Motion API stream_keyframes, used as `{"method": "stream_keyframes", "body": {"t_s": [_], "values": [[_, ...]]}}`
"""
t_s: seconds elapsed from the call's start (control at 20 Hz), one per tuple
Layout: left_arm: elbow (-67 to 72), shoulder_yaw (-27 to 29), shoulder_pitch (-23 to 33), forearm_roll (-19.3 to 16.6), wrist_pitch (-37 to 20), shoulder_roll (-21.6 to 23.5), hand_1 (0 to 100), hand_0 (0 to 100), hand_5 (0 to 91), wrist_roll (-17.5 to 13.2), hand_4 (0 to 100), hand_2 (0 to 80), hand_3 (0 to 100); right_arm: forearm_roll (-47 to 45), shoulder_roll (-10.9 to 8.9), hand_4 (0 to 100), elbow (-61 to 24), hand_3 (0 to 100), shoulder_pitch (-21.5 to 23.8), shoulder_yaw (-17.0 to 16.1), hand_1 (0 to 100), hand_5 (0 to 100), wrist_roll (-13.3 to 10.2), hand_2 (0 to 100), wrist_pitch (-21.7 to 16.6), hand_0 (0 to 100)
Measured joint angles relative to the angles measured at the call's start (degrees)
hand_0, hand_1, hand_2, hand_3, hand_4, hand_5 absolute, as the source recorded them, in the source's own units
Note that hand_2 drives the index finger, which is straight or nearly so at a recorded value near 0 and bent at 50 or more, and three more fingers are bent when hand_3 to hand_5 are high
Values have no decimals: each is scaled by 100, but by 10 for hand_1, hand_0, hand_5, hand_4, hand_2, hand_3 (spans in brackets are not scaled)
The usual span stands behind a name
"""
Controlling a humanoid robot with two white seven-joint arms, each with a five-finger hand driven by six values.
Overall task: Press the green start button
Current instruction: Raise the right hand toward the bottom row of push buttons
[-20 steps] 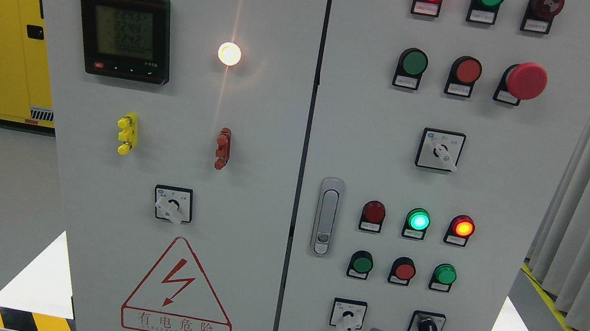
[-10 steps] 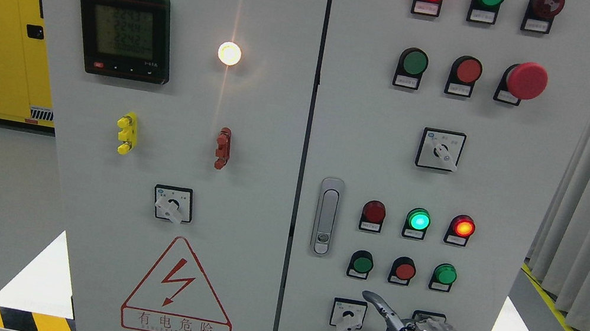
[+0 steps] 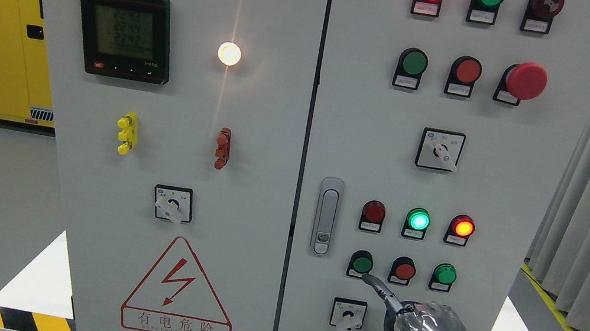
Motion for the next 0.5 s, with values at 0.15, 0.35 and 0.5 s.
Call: {"method": "stream_keyframes", "body": {"t_s": [0.15,0.35,0.5], "values": [[0,0,0,0,2,-4,556,120,0,0,0,0,0,12,2,807,99,766,-98,6,649,771,4,0,2,386],[0,-1,0,0,-4,-8,556,120,0,-1,0,0,0,21,5,807,223,765,-202,13,648,769,49,0,7,388],[0,-1,0,0,-17,-9,556,120,0,-1,0,0,0,25,7,808,297,764,-262,17,648,768,84,0,22,389]]}}
